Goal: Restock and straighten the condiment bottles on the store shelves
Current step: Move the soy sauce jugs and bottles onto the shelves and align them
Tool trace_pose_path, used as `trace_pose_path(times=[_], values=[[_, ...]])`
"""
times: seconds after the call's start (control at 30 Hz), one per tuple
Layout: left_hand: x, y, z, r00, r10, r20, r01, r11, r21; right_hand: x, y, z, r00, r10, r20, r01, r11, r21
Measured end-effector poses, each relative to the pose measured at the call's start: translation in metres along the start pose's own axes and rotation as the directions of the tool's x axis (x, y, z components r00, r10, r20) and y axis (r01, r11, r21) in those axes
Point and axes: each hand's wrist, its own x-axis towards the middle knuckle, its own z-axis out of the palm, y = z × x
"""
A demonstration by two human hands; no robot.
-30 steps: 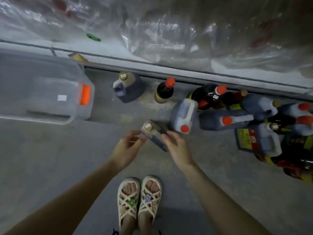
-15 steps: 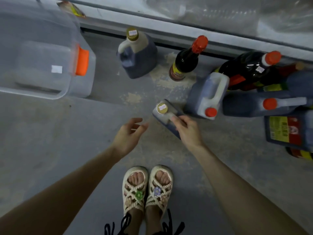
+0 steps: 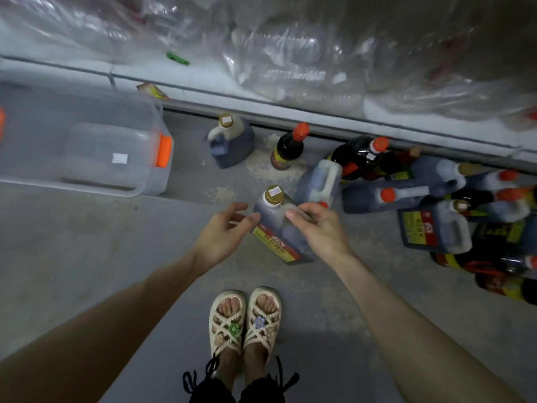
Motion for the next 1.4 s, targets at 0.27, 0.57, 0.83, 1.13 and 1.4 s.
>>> trace_pose_path(times=[0.27, 0.57, 0.83, 1.13, 1.4], values=[[-0.105, 0.150, -0.032, 0.960, 0.261, 0.102, -0.256, 0.965, -0.057, -0.104, -0.155, -0.105, 0.991, -0.128, -0.041, 0.129, 0.991, 0.025], [-0.283, 0.383, -0.074, 0.752, 0.617, 0.232, -0.624, 0.780, -0.050, -0.301, -0.396, -0.258, 0.884, -0.444, -0.148, 0.434, 0.896, -0.097], [-0.441, 0.553, -0.093, 0.506, 0.815, 0.283, -0.839, 0.541, -0.058, -0.474, -0.547, -0.361, 0.674, -0.679, -0.291, 0.599, 0.733, -0.322], [-0.565, 0.653, -0.067, 0.264, 0.916, 0.302, -0.949, 0.303, -0.087, -0.594, -0.591, -0.443, 0.459, -0.785, -0.417, 0.618, 0.619, -0.485], [-0.602, 0.692, 0.012, 0.175, 0.936, 0.305, -0.967, 0.222, -0.124, -0.628, -0.566, -0.522, 0.316, -0.829, -0.461, 0.618, 0.549, -0.563]])
